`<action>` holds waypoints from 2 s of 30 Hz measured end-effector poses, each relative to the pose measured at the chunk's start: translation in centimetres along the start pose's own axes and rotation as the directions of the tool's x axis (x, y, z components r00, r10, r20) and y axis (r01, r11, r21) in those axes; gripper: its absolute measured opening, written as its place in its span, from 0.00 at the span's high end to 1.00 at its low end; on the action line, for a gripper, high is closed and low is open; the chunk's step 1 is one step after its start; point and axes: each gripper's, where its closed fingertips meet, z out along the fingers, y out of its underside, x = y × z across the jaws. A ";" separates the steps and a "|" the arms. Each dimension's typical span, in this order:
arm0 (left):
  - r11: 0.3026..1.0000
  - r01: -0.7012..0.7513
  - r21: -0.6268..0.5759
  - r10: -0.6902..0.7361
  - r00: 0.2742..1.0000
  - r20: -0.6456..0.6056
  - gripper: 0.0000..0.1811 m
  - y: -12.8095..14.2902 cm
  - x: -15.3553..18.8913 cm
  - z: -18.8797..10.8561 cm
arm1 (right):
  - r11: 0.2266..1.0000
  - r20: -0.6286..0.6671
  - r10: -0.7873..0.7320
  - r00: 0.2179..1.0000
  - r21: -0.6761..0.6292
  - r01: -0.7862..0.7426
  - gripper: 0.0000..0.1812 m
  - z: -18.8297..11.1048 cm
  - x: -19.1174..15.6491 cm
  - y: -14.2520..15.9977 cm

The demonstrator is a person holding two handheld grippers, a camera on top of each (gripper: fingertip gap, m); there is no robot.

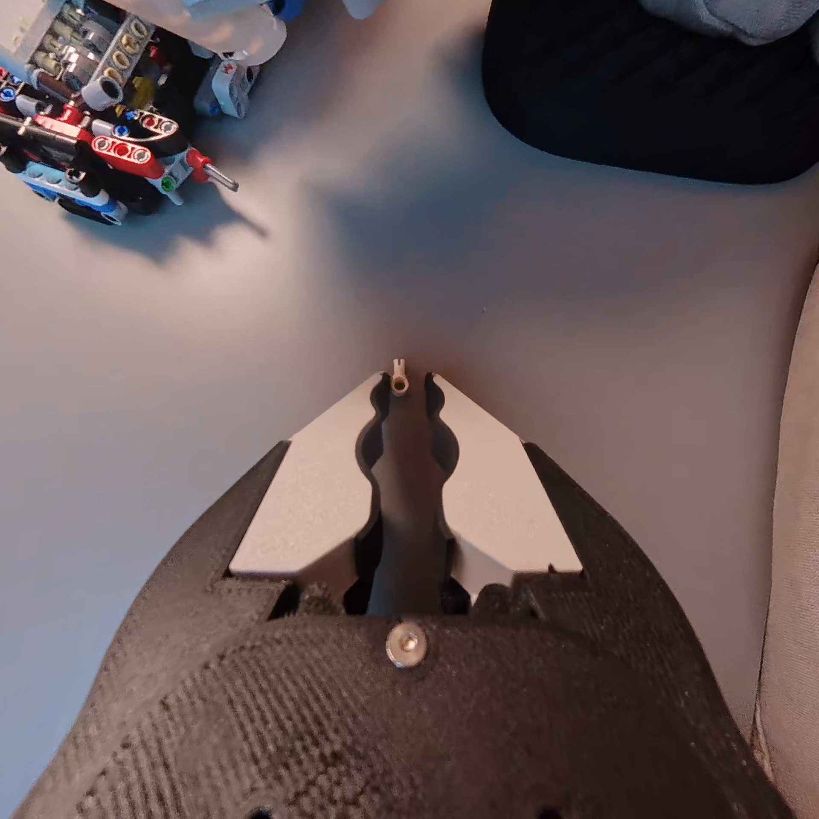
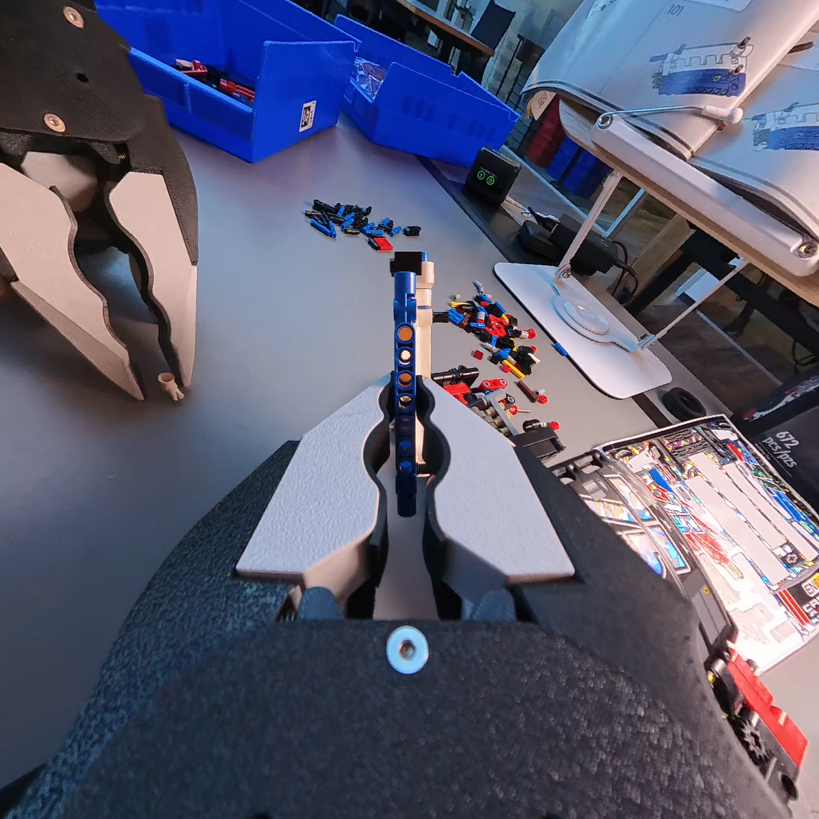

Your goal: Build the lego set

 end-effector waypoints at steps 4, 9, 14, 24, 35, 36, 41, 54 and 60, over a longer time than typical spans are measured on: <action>1.000 -0.016 0.006 0.016 1.000 -0.001 0.97 -0.1 0.1 0.1 | 1.000 0.001 0.003 1.000 -0.005 -0.003 0.97 0.1 0.0 0.2; 0.981 0.106 0.165 -0.082 0.986 -0.145 0.97 -3.0 -0.1 -2.6 | 1.000 0.028 -0.020 0.999 0.006 0.020 0.97 0.1 -0.7 -0.2; 0.949 0.204 0.240 -0.130 0.947 -0.293 0.97 -7.6 -1.7 -8.2 | 0.985 0.026 -0.172 0.985 0.024 0.172 0.97 0.2 -1.8 -0.9; 0.981 0.177 0.083 -0.148 0.951 -0.273 0.97 -7.0 -2.0 -5.7 | 0.848 -0.051 -0.526 0.849 -0.103 0.519 0.97 1.8 -3.4 -0.3; 0.992 0.126 -0.007 -0.126 0.979 -0.158 0.97 -4.8 -3.3 -4.4 | 0.710 -0.028 -0.692 0.721 -0.207 0.673 0.97 3.1 -4.3 1.1; 0.995 0.099 -0.027 -0.102 0.985 -0.139 0.97 -4.4 -3.3 -4.2 | 0.708 -0.022 -0.692 0.721 -0.215 0.673 0.97 3.2 -4.4 1.3; 0.997 -0.012 -0.074 0.008 0.998 -0.057 0.97 -3.6 -3.2 -3.4 | 0.707 0.013 -0.685 0.728 -0.230 0.669 0.97 3.3 -4.6 2.0; 0.978 -0.148 -0.150 0.157 0.986 0.052 0.97 1.0 -3.2 -1.4 | 0.709 0.073 -0.656 0.751 -0.284 0.646 0.97 3.3 -4.6 3.7; 0.976 -0.170 -0.135 0.179 0.982 0.055 0.97 1.3 -3.2 -1.5 | 0.724 0.083 -0.633 0.769 -0.286 0.627 0.97 3.3 -4.7 4.0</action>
